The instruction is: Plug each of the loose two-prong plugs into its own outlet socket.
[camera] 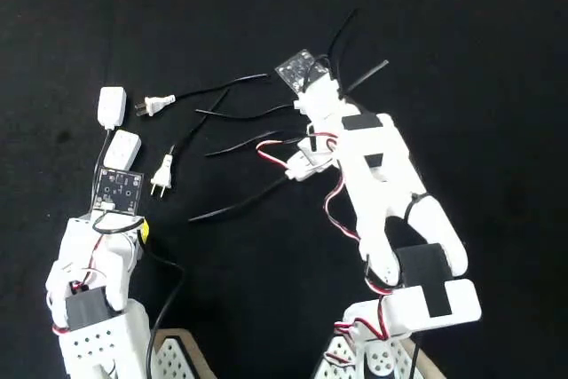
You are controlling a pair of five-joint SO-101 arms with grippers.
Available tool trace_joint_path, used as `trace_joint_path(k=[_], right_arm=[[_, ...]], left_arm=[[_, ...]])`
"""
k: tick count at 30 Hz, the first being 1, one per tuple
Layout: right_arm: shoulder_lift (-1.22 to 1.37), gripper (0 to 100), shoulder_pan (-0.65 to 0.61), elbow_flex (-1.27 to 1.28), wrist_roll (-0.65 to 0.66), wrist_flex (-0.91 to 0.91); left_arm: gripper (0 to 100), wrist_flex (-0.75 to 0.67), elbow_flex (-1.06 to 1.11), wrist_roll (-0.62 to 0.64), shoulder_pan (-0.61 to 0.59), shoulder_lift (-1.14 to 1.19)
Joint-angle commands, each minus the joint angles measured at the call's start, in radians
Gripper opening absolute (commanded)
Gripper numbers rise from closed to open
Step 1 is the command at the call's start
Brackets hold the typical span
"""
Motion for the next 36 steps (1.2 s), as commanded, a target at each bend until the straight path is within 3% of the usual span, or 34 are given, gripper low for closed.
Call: trace_joint_path(k=[1,7,12,16,20,25,31,36], right_arm=[[-0.015,11.5,0.014,-0.079,0.005,0.066],[-0.015,25.4,0.011,-0.222,0.003,0.318],[-0.015,18.8,0.058,-0.308,0.002,0.474],[-0.015,0.5,0.106,-0.360,-0.008,0.543],[-0.015,4.4,0.124,-0.383,-0.071,0.571],[-0.015,1.5,0.124,-0.383,-0.075,0.566],[-0.015,1.4,0.120,-0.383,-0.075,0.566],[-0.015,1.4,0.118,-0.383,-0.075,0.565]], left_arm=[[25,0.009,-0.016,0.029,-0.012,-0.009],[25,0.023,-0.119,0.204,-0.007,0.000],[26,0.028,-0.252,0.287,-0.007,0.054],[29,0.009,-0.390,0.304,-0.005,0.293],[28,-0.034,-0.581,0.295,-0.005,0.658],[29,-0.029,-0.855,0.166,-0.005,1.119],[31,-0.025,-1.164,-0.094,0.021,1.562],[34,-0.021,-1.438,-0.091,0.021,1.866]])
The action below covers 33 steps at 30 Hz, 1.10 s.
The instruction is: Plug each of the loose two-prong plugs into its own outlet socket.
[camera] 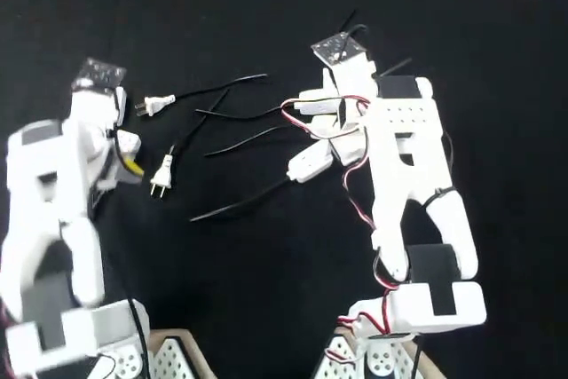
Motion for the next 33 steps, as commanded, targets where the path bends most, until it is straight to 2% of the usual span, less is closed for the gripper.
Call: trace_joint_path(k=[1,4,9,17,24,33], right_arm=[[-0.016,1.4,0.005,-0.054,-0.014,0.000],[-0.016,1.4,0.005,-0.054,-0.014,0.000],[-0.016,1.4,0.005,-0.048,-0.014,-0.020],[-0.013,1.4,0.005,-0.048,-0.014,-0.026],[-0.015,1.4,0.005,-0.047,-0.014,-0.021],[-0.015,1.4,0.005,-0.047,-0.014,-0.021]], left_arm=[[33,-0.005,-0.226,-0.017,0.015,0.195],[30,-0.003,-0.329,-0.017,0.018,0.330],[21,0.080,-0.460,-0.015,0.018,0.468],[3,0.150,-0.501,-0.012,0.084,0.535],[3,0.279,-0.532,-0.012,0.165,0.526],[3,0.431,-0.668,-0.015,0.094,0.526]])
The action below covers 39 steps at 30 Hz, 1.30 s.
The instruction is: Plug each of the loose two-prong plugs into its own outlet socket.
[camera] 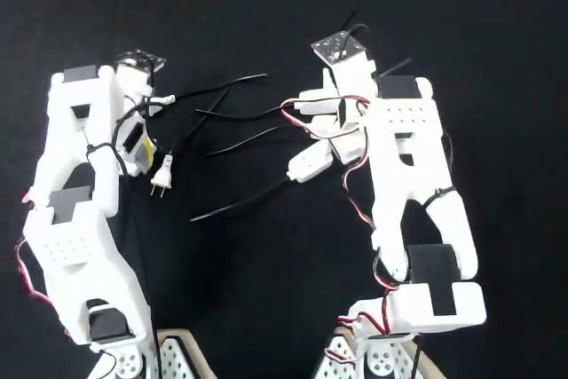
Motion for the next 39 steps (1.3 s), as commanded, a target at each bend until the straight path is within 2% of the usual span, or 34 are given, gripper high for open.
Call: trace_joint_path(k=[1,6,11,13,18,20,26,30,33,39], right_arm=[[-0.015,1.4,0.005,-0.047,-0.014,-0.009],[-0.015,1.4,0.005,-0.047,-0.014,-0.009],[-0.013,1.4,0.005,-0.047,-0.014,-0.009],[-0.012,1.4,0.005,-0.047,-0.014,-0.009],[-0.015,1.4,0.003,-0.047,-0.014,-0.008],[-0.015,1.4,0.003,-0.039,-0.014,-0.008],[-0.015,1.4,-0.028,-0.036,-0.014,-0.008],[-0.015,1.4,-0.026,-0.036,-0.014,-0.008],[-0.013,1.4,-0.026,-0.036,-0.014,-0.008],[-0.010,1.4,-0.025,-0.036,-0.014,-0.012]], left_arm=[[3,0.080,-0.084,-0.006,-0.036,-0.020],[3,0.130,-0.077,-0.014,-0.038,-0.032],[4,0.075,-0.018,-0.028,-0.050,-0.091],[9,0.074,-0.002,-0.025,-0.058,-0.117],[32,0.071,0.010,-0.002,-0.096,-0.163],[36,0.074,0.010,-0.018,-0.113,-0.176],[35,0.077,0.033,-0.026,-0.137,-0.203],[34,0.064,0.117,-0.026,-0.096,-0.232],[34,-0.026,0.222,-0.021,-0.035,-0.269],[34,-0.361,0.407,0.005,0.010,-0.316]])
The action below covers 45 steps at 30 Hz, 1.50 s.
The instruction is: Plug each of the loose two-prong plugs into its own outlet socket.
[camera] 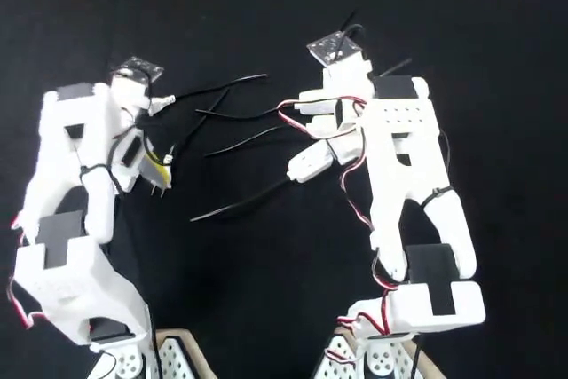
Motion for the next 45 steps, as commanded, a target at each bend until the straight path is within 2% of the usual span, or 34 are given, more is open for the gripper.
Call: trace_joint_path(k=[1,7,13,17,28,35,42,45], right_arm=[[-0.010,1.4,-0.009,-0.036,-0.014,-0.012],[-0.008,1.4,-0.011,-0.036,-0.009,-0.015],[-0.008,1.4,-0.011,-0.036,-0.008,-0.015],[-0.008,1.4,-0.011,-0.036,-0.006,-0.015],[-0.008,1.4,-0.011,-0.036,-0.008,-0.015],[-0.008,1.4,-0.011,-0.036,-0.009,-0.015],[-0.008,1.4,-0.011,-0.036,-0.008,-0.017],[-0.008,1.4,-0.011,-0.036,-0.008,-0.017]], left_arm=[[34,-0.157,0.047,0.005,0.012,-0.046],[34,-0.155,0.047,-0.032,-0.024,-0.005],[34,-0.155,0.056,-0.034,-0.062,-0.072],[34,-0.157,0.058,-0.077,-0.065,-0.074],[34,-0.163,0.050,-0.075,-0.059,0.044],[17,-0.157,0.047,-0.075,-0.056,0.068],[8,-0.153,0.051,-0.074,-0.054,0.068],[4,-0.089,0.027,-0.043,-0.054,0.052]])
